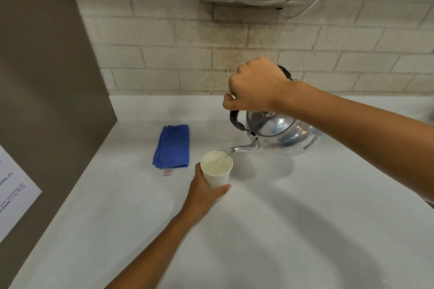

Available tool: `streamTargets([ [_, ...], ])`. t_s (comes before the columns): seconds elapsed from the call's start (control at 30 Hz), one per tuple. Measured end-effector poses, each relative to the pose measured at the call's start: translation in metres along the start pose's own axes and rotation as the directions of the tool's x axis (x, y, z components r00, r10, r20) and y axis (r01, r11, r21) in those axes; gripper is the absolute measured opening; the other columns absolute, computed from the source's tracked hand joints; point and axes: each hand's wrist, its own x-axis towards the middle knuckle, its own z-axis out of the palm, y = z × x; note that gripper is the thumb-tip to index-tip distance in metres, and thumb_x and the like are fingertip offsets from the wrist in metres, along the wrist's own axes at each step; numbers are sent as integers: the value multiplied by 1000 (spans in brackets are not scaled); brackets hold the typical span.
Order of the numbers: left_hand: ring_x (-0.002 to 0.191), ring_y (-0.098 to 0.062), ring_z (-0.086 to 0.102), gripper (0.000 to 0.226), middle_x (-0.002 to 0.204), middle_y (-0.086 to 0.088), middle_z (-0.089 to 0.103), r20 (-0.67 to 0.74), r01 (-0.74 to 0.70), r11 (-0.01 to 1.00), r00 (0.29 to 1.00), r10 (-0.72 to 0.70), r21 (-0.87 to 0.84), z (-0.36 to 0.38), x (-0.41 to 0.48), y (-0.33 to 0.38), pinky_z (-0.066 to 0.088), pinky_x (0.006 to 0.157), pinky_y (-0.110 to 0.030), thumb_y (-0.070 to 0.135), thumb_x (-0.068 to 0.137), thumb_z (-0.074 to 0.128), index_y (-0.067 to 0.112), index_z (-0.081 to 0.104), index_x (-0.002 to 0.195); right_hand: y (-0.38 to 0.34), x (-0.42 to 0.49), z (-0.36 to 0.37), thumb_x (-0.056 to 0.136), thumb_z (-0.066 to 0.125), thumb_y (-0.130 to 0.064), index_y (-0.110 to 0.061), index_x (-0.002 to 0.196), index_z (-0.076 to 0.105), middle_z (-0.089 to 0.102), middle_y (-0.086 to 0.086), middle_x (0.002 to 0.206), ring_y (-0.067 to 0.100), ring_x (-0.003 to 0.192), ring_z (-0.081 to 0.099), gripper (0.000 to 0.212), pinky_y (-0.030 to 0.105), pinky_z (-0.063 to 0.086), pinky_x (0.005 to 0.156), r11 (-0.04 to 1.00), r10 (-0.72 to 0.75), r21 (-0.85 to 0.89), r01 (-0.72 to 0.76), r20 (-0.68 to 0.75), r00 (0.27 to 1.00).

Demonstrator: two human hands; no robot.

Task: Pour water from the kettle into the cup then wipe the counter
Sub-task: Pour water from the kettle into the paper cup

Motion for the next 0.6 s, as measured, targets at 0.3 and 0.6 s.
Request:
streamTargets([
  [0.3, 100, -12, 49, 79, 110, 10, 46, 1, -2, 1000, 1000, 2, -10, 0, 2, -1, 42, 76, -21, 27, 59, 84, 39, 27, 113, 9, -9, 12, 80, 49, -29, -14, 42, 20, 18, -1, 40, 15, 38, 14, 50, 20, 15, 45, 987, 134, 90, -132, -18, 991],
  [0.6, 101, -14, 48, 81, 112, 8, 46, -13, -46, 999, 999, 47, 16, -2, 1, 1, 41, 75, -17, 24, 59, 84, 35, 27, 115, 31, -29, 46, 81, 50, -35, -16, 39, 25, 22, -2, 38, 15, 38, 22, 52, 22, 21, 45, 893, 374, 261, -366, 21, 927],
])
